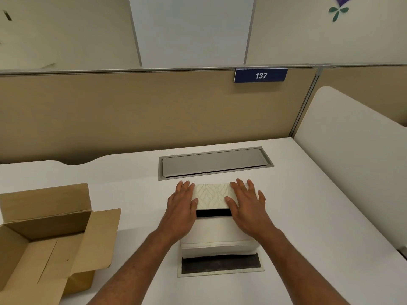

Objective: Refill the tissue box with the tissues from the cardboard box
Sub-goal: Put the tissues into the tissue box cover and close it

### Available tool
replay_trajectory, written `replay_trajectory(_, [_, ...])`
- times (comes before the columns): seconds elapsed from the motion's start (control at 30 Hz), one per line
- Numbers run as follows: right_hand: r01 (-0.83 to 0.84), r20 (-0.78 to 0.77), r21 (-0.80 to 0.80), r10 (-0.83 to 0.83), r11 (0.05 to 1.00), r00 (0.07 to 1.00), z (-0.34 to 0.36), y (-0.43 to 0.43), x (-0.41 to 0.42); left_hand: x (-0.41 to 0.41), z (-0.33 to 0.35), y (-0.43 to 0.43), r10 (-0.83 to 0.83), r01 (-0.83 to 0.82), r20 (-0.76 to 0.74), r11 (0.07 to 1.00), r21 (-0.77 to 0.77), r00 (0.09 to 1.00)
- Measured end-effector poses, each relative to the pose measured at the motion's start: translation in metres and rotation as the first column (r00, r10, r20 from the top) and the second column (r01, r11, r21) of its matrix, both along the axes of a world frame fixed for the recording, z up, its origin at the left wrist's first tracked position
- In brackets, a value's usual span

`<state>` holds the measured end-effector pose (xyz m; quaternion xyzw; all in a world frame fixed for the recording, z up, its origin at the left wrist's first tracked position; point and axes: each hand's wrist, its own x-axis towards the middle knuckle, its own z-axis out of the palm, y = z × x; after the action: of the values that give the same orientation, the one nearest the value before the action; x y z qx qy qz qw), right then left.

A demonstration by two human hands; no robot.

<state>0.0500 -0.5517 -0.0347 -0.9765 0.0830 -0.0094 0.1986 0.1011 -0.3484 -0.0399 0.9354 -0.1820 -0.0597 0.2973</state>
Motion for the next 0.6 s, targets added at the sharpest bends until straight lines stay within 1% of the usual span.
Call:
replay_trajectory(0.07, [-0.011,-0.005,-0.002,0.011,1.0,1.0,0.0,-0.001,-0.002,-0.002,0.002,0.0,0.004,-0.004,-0.005,1.0,-0.002,1.0])
replay_trajectory(0.17, [-0.002,0.024,0.013,0.002,1.0,1.0,0.001,0.001,-0.009,-0.011,0.004,0.0,0.009,-0.009,0.027,1.0,0.005,1.0])
replay_trajectory(0.3, [0.049,0.138,0.064,-0.057,0.997,0.989,-0.003,0.01,-0.026,-0.033,-0.003,0.001,0.024,-0.023,0.06,0.999,-0.023,0.998])
replay_trajectory(0.43, [0.074,0.287,0.107,-0.102,0.992,0.953,-0.014,0.017,-0.048,-0.058,-0.013,0.004,0.06,-0.043,0.182,0.995,-0.095,0.981])
replay_trajectory(0.6, [0.065,0.354,0.109,-0.1,0.992,0.93,-0.022,0.023,-0.074,-0.086,-0.02,0.012,0.061,-0.044,0.295,0.997,-0.063,0.954])
